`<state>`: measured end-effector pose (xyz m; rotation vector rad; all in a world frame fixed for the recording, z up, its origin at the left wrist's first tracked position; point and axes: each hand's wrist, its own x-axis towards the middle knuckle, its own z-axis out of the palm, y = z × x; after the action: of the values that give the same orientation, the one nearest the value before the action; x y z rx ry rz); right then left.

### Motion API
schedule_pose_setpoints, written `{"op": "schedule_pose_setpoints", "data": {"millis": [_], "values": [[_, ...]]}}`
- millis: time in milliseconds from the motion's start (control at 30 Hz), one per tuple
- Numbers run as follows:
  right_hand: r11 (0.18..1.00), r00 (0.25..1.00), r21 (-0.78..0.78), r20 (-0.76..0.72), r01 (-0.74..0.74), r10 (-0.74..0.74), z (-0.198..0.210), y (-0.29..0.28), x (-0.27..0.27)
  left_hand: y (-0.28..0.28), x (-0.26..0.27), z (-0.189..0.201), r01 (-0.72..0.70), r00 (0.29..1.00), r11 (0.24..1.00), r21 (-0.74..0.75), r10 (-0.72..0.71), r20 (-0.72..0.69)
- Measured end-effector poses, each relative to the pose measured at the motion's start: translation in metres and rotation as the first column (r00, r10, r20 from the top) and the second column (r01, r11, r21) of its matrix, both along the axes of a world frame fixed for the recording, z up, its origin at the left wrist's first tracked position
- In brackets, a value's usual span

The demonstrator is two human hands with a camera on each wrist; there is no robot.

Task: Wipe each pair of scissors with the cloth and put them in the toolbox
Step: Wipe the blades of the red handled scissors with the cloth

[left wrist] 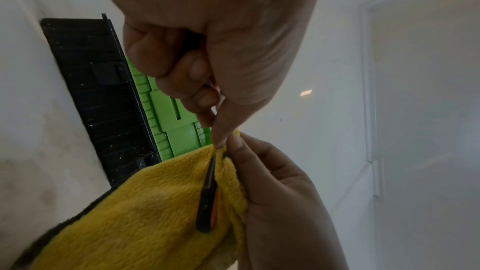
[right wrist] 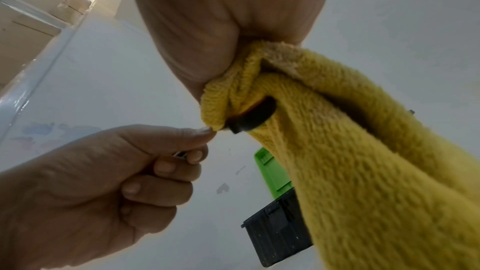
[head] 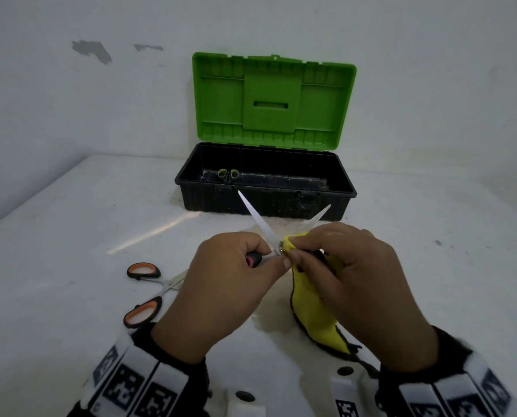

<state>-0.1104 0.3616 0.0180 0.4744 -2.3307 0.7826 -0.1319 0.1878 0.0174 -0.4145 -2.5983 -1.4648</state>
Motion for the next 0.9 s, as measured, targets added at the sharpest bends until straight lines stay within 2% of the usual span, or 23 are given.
{"op": "schedule_pose_setpoints", "data": {"millis": [167, 300, 400, 600, 700, 800, 900], "values": [[0.995, 0.995, -0.012, -0.034, 0.095, -0.096, -0.002, 0.0, -0.004, 0.004, 0.0, 0.003, 0.008, 1.0, 0.999, -0.034, -0.008, -0.019], [0.997, 0.998, -0.041, 0.021, 0.062, -0.061, -0.002, -0.001, -0.004, 0.004, -0.001, -0.001, -0.006, 1.0, 0.999, -0.036, 0.005, -0.021], [0.998, 0.997, 0.001, 0.045, 0.058, -0.058, -0.001, -0.002, -0.004, 0.005, -0.001, -0.004, -0.01, 1.0, 0.999, -0.043, 0.009, -0.016], [0.976, 0.989, -0.156, 0.032, 0.15, -0.147, -0.007, -0.017, -0.005, 0.008, -0.003, -0.001, -0.038, 0.997, 0.991, -0.126, 0.029, -0.077], [0.942, 0.977, -0.27, 0.124, 0.199, -0.171, -0.008, -0.019, -0.009, 0.005, -0.004, -0.002, -0.032, 0.997, 0.992, -0.122, 0.023, -0.073], [0.919, 0.966, -0.329, 0.209, 0.216, -0.152, -0.006, -0.011, -0.014, 0.005, -0.006, -0.005, -0.028, 0.998, 0.996, -0.085, 0.023, -0.057], [0.944, 0.972, -0.299, 0.224, 0.14, -0.073, -0.004, -0.01, -0.01, 0.004, -0.009, -0.008, -0.031, 0.999, 0.998, -0.05, 0.03, -0.026]]}}
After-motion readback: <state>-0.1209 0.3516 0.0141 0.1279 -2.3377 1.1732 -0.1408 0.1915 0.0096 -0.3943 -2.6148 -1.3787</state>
